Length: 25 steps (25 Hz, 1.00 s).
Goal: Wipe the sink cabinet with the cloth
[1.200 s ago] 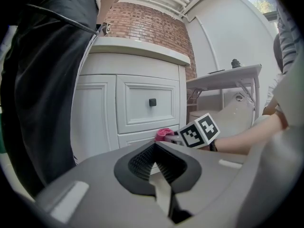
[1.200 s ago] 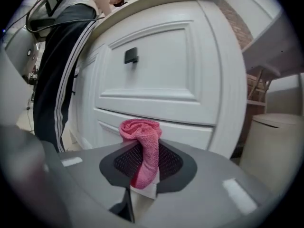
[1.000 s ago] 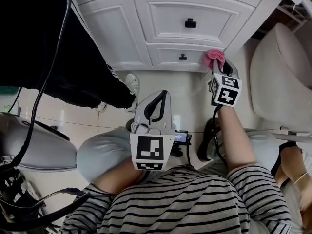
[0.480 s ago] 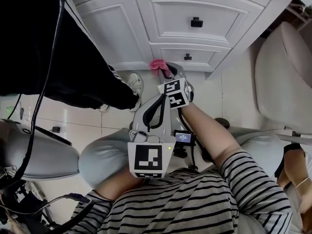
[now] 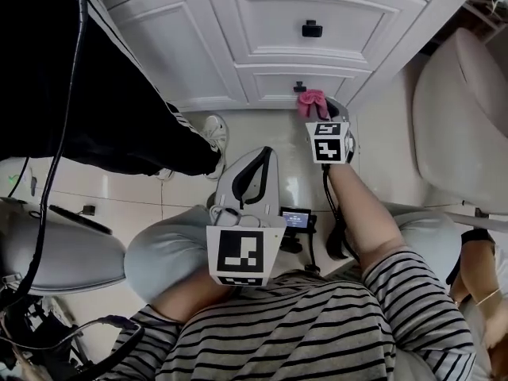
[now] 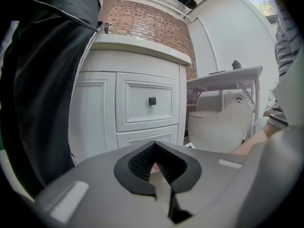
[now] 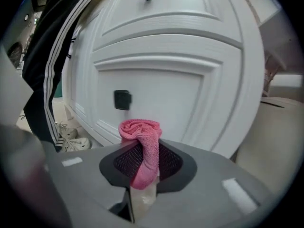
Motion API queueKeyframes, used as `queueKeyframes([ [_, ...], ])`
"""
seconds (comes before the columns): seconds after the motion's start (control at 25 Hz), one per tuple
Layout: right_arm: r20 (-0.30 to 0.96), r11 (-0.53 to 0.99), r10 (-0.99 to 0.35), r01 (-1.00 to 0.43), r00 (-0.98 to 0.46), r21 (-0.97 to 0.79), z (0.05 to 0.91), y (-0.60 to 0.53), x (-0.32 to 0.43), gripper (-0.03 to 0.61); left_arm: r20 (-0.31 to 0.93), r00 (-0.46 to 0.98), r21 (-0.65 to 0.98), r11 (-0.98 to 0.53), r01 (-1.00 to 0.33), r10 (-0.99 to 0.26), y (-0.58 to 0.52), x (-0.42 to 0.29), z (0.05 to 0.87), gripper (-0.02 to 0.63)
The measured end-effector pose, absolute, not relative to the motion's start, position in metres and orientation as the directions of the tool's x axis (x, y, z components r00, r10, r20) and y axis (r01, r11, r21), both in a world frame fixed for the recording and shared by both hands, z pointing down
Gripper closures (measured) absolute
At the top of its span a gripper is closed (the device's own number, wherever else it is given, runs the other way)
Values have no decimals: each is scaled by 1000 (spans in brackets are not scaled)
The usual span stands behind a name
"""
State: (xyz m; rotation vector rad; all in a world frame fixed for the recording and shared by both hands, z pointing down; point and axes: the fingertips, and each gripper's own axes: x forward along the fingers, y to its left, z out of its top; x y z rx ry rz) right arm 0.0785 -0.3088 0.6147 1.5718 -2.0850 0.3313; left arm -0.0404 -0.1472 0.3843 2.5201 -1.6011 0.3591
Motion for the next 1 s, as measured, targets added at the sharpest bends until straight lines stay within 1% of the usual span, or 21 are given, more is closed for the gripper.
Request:
queueKeyframes([
  [0.08, 534, 245, -832, -963, -148, 115, 614, -307, 116, 495, 267, 412, -24, -433, -901, -871, -146, -36, 383, 618],
  [0.16, 535, 222, -837, -964, -112, 145, 610, -304, 143, 489, 267, 414, -36, -438, -898, -870, -146, -33, 384, 618],
  [0.28, 546, 164, -836, -974, -53, 157, 605, -293, 164, 495, 278, 401, -60, -432, -900, -873, -149, -32, 389, 618],
  [0.36, 539, 147, -841, -981, -55, 129, 590, -280, 167, 495, 281, 386, -82, -423, -903, -879, -150, -33, 391, 618],
  [0.44, 493, 162, -866, -980, -85, 116, 555, -269, 162, 495, 268, 381, -88, -416, -905, -885, -151, -33, 390, 620],
  [0.6, 342, 197, -926, -977, -158, 80, 451, -237, 152, 495, 236, 365, -96, -396, -913, -900, -149, -37, 384, 618],
  [0.72, 237, 228, -949, -972, -209, 55, 388, -190, 149, 494, 224, 339, -109, -369, -923, -914, -139, -45, 379, 618],
  [0.84, 159, 237, -960, -971, -232, 13, 359, -144, 151, 494, 204, 321, -108, -347, -931, -925, -127, -51, 371, 618],
  [1.0, 113, 235, -966, -972, -235, -12, 367, -109, 154, 495, 180, 332, -86, -351, -932, -926, -110, -51, 370, 618],
])
